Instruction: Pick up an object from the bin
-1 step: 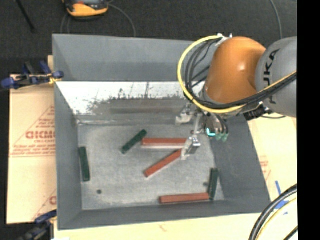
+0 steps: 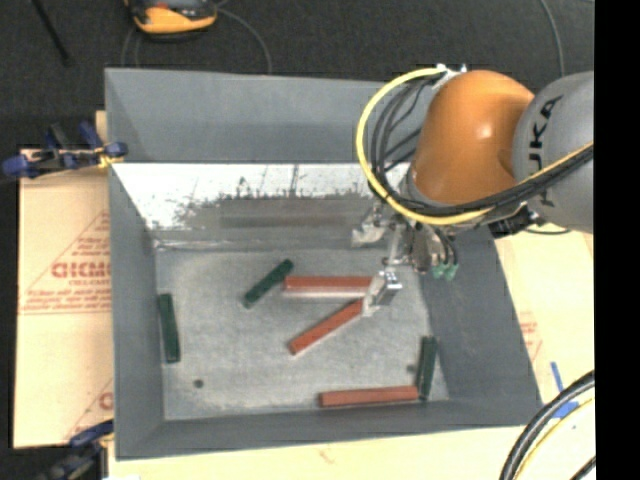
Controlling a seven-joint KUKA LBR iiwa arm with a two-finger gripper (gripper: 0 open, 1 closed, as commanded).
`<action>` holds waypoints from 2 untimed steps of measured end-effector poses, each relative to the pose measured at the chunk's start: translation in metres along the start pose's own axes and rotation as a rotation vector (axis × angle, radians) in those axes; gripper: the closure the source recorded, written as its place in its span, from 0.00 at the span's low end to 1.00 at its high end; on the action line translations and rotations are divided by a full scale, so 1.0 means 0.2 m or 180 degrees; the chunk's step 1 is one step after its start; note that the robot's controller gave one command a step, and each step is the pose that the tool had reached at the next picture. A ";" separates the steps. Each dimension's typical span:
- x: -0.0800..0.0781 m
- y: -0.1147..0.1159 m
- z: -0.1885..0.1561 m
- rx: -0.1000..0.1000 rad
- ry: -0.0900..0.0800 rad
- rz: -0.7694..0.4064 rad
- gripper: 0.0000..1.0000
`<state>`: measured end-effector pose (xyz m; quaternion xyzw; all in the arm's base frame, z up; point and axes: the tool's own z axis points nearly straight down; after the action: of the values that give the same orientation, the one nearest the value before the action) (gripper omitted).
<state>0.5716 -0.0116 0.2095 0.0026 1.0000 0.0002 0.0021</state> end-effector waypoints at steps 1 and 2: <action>0.01 0.02 0.25 -0.0003 -0.0016 0.0205 0.00; 0.02 0.02 0.58 0.0002 -0.0003 0.0274 0.00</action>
Offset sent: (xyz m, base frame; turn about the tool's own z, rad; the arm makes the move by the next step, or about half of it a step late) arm -0.0051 0.0054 -0.0495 0.1075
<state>0.5681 -0.0080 0.0937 0.0457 0.9990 -0.0001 0.0026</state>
